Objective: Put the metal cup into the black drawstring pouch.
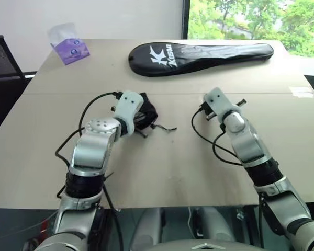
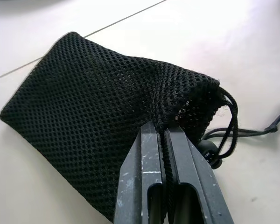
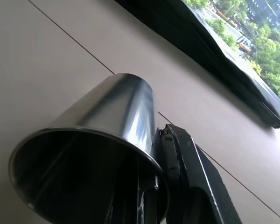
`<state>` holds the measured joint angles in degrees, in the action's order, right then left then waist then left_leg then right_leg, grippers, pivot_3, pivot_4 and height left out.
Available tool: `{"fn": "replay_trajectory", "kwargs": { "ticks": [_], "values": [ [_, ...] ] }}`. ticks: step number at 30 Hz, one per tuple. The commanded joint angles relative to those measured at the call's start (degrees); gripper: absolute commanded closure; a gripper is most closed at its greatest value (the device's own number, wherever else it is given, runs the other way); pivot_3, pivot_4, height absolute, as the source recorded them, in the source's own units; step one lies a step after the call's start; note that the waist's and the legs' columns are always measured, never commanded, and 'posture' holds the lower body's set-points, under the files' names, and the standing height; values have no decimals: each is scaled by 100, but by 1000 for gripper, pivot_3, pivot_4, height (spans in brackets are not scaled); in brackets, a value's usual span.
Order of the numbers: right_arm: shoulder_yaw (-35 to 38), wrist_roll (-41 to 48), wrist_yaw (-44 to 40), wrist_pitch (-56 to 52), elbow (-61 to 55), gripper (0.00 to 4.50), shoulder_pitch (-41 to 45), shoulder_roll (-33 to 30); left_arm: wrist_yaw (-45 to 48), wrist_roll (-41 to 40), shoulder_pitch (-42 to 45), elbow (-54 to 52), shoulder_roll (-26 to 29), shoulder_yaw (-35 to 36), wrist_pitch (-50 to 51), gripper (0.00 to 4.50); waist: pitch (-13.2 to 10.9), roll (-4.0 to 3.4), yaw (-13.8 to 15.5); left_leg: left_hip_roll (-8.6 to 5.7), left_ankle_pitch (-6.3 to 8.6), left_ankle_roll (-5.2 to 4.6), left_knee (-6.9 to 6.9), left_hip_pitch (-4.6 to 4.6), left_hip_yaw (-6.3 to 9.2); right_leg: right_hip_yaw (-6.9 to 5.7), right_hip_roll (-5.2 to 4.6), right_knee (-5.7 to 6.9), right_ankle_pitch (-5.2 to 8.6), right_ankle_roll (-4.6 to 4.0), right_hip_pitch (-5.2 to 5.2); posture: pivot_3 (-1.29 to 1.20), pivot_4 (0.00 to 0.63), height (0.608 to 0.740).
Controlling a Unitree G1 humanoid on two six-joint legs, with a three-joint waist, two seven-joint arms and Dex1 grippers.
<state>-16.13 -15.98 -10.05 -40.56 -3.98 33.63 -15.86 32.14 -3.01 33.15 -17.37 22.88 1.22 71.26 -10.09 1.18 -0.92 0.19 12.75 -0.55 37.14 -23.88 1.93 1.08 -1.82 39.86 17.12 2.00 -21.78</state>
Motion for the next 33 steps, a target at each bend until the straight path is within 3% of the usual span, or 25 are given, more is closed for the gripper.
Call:
{"fn": "replay_trajectory", "kwargs": {
  "ticks": [1,5,10,13,19,23,33],
  "values": [
    [526,755,-604,-23,-1343,4430,-543,87,218,-517,382,288,-4,160,457,4500,0,0,8,0,0,0,-1,0,0,0,0,0,0,0,0,0,150,740],
    [807,1880,-1381,-326,-2879,4430,-1609,165,249,-1018,1008,1175,-278,519,976,4500,-2,-2,25,-1,0,-1,-1,-3,2,-1,-2,-2,1,1,1,0,150,740],
    [702,2357,-1243,-256,-3348,4430,-2113,609,274,-1350,1845,2513,-471,575,1048,4500,-3,0,-49,-3,1,-3,6,3,4,-4,2,3,1,3,3,0,150,740],
    [750,2523,-1098,176,-2794,4430,-1975,1058,396,-1476,2267,3253,-363,486,935,4500,-3,0,-100,-1,0,0,3,10,5,-3,4,10,0,3,3,0,150,740],
    [543,2302,-1240,1615,-1085,4430,-1389,1239,702,-1572,2804,4045,-187,29,639,4500,-5,1,-124,-6,-14,24,2,4,0,-1,-2,1,0,3,1,0,150,740],
    [505,2477,-1407,2096,-388,4430,-1378,1461,700,-1663,2939,4124,-160,9,711,4500,-6,0,-125,-3,-15,26,-9,3,1,-1,-1,-3,1,2,-2,0,150,740],
    [223,1708,-1207,3408,1936,4430,-917,1506,531,-1852,2774,3656,-66,-38,1084,4500,-6,-1,-156,-2,-15,26,-7,11,-8,10,-2,5,1,2,-2,0,150,740]
  ]
}}
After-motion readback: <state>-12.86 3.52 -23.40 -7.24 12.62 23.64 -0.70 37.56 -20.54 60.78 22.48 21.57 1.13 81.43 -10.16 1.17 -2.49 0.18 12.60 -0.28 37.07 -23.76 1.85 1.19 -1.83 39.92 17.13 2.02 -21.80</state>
